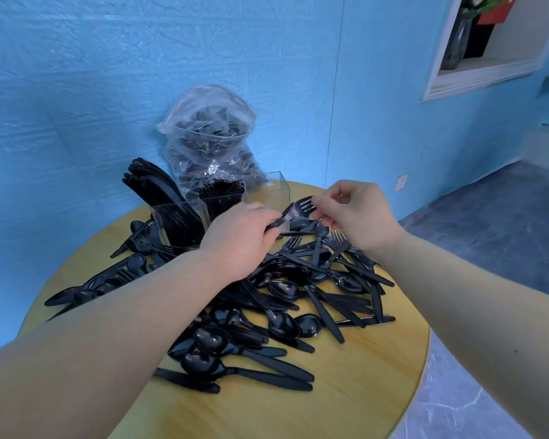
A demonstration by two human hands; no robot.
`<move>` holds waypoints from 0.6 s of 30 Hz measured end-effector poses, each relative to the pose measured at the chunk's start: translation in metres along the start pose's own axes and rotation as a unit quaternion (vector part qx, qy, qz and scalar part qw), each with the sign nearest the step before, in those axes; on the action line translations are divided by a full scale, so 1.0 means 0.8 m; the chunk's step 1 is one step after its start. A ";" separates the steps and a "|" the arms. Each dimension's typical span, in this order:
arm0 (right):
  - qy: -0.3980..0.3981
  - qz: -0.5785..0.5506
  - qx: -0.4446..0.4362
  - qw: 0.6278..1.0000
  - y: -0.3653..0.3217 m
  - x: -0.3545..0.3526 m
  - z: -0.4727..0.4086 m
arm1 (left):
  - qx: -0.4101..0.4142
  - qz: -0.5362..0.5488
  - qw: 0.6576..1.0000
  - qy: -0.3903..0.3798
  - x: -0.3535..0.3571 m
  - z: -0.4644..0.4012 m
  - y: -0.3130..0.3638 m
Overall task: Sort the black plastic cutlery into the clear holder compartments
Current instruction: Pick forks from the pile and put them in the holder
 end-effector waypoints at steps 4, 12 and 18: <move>-0.034 0.010 -0.006 0.999 0.002 0.014 0.011 | -0.021 -0.029 0.999 0.016 -0.011 0.012 -0.011; -0.178 0.418 -0.174 0.874 -0.012 0.091 0.041 | -0.077 -0.009 0.997 0.015 -0.020 0.045 -0.049; -0.153 0.462 -0.209 0.848 -0.020 0.112 0.044 | -0.088 0.019 0.996 0.003 -0.024 0.058 -0.062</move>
Point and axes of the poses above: each hand's wrist, its own z-axis away from the middle knuckle, its own x-axis out of the palm, y = z × x, the point moved 9 cm from there along -z, towards the middle knuckle, and after that the axes turned 14 degrees about z, right-handed, at the moved point
